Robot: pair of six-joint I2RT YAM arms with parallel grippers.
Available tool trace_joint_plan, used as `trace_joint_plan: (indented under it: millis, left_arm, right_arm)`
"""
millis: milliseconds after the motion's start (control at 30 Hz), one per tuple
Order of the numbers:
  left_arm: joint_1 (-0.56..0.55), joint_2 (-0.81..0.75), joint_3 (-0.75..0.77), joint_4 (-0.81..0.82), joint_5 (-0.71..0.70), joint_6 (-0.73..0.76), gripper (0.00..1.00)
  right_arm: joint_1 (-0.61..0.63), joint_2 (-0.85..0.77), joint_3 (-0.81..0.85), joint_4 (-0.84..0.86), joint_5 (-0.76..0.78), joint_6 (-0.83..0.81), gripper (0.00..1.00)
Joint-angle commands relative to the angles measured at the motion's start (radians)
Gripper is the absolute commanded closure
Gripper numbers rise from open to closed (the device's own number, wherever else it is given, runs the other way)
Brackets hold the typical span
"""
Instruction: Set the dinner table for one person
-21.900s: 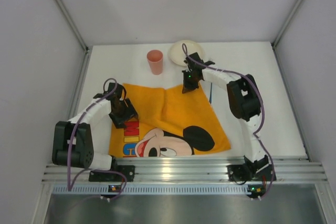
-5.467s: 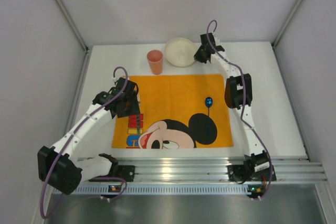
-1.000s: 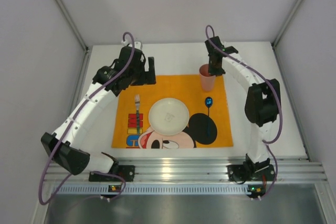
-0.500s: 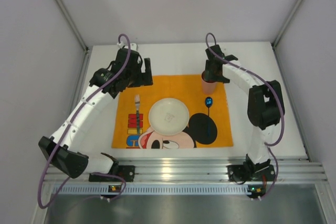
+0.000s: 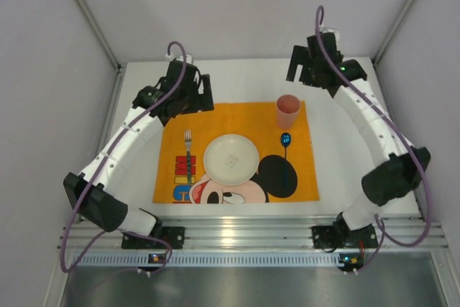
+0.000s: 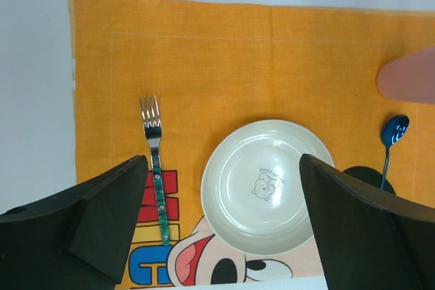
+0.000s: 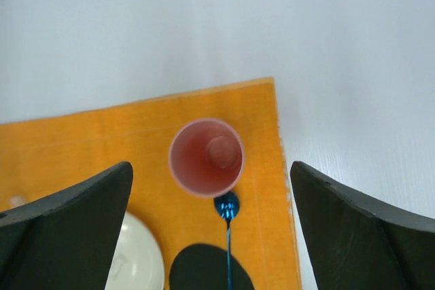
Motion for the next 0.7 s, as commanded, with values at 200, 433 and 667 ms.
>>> trace_joint_plan:
  millis: [200,433,667]
  left_arm:
    - [0.004,-0.319,-0.505,0.600,-0.189,0.015,0.02]
    - [0.005,-0.507,-0.744,0.593,-0.269,0.001,0.01]
    - [0.005,-0.553,-0.788,0.541,-0.270,0.004,0.01]
  right_arm:
    - [0.028,-0.843,-0.764,0.218,-0.228,0.079,0.00]
    - [0.028,-1.315,-1.016,0.025,-0.332,0.134,0.00]
    - [0.028,-1.374,-0.976,-0.095,-0.235,0.157,0.00]
